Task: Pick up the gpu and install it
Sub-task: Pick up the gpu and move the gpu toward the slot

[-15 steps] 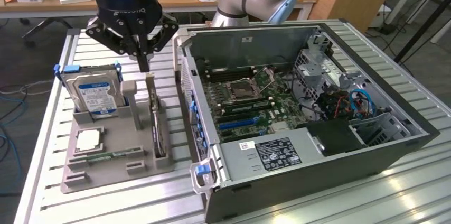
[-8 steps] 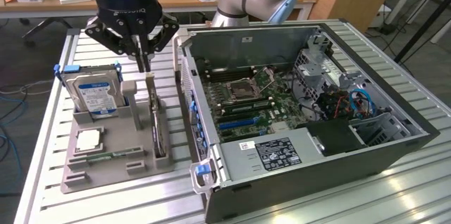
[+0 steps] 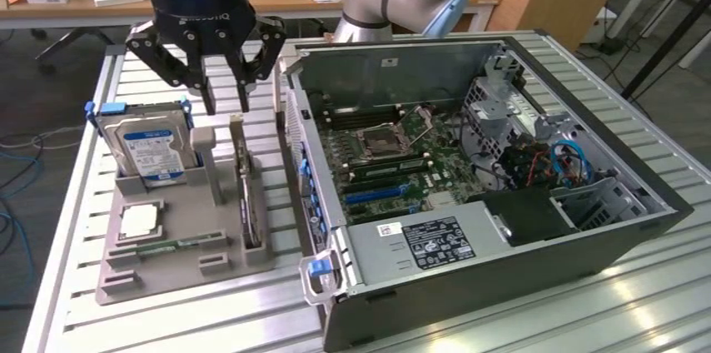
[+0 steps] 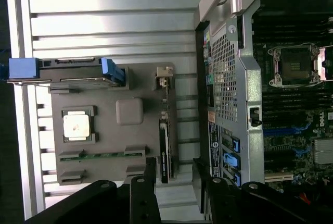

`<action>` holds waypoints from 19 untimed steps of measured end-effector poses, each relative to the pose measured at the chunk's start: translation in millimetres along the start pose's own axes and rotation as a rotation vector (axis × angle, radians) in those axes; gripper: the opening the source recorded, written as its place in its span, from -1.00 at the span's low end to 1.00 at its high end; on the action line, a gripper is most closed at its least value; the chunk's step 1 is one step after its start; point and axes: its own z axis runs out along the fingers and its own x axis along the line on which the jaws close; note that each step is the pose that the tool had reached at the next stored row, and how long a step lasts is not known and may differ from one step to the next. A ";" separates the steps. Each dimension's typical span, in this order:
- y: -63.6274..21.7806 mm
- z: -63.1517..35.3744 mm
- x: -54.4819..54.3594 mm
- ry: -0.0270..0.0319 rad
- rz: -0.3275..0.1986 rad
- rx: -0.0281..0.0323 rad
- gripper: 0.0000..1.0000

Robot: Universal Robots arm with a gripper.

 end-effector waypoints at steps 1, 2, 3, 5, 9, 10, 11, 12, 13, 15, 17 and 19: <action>0.0 0.0 0.0 0.0001 0.000 0.0000 -0.18; 0.0 0.0 0.0 0.0000 0.000 0.0000 -0.18; 0.0 0.3 0.0 0.0000 0.000 0.0000 -0.18; -0.2 2.3 0.2 -0.0007 0.000 0.0000 -0.18; -0.4 7.8 1.0 -0.0062 0.000 -0.0006 -0.18; -0.5 9.1 1.2 -0.0076 0.000 -0.0006 -0.18; -0.6 10.4 1.3 -0.0083 0.000 -0.0007 -0.18; -0.6 11.8 1.4 -0.0089 -0.001 -0.0007 -0.18; -0.7 13.2 1.5 -0.0093 0.000 -0.0007 -0.18; -0.8 16.2 1.7 -0.0100 0.000 -0.0008 -0.18; -1.0 19.1 1.9 -0.0108 -0.001 -0.0008 -0.18; -1.1 21.7 2.1 -0.0116 0.000 -0.0008 -0.18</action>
